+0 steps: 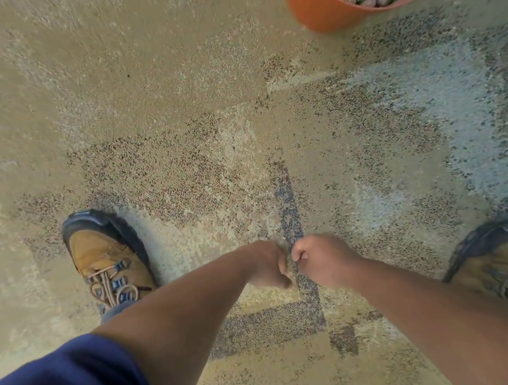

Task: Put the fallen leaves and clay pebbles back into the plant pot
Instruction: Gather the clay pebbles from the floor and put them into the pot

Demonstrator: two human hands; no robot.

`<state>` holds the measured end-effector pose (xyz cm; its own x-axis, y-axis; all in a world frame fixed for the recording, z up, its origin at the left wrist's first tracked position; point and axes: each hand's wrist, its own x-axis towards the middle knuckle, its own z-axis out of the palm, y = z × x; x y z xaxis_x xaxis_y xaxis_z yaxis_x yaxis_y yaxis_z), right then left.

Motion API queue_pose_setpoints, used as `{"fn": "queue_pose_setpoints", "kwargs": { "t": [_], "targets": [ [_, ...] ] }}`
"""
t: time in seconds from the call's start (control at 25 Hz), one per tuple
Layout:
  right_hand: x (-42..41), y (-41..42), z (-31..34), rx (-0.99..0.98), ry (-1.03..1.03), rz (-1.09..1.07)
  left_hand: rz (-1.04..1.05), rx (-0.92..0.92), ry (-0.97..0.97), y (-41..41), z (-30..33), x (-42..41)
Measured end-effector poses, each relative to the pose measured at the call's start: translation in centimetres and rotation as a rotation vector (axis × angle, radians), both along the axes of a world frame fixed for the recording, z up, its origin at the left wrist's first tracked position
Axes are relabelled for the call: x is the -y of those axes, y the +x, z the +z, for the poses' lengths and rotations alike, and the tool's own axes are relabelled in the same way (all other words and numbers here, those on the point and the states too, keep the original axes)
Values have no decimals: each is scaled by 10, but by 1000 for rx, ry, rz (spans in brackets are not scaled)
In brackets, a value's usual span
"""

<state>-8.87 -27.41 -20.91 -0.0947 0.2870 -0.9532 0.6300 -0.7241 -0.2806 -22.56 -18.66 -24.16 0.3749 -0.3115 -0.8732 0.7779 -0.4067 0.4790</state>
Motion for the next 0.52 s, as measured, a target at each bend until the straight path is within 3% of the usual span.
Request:
{"fn": "queue_pose_setpoints", "kwargs": {
  "t": [0.12, 0.36, 0.52],
  "targets": [
    [-29, -2, -5, -1, 6, -150, 118, 59, 66, 4, -3, -7],
    [-65, 14, -11, 28, 205, -408, 416, 256, 394, 13, 2, -50],
    [-92, 26, -9, 116, 326, -504, 466, 461, 609, 25, 5, -88]
  ]
}}
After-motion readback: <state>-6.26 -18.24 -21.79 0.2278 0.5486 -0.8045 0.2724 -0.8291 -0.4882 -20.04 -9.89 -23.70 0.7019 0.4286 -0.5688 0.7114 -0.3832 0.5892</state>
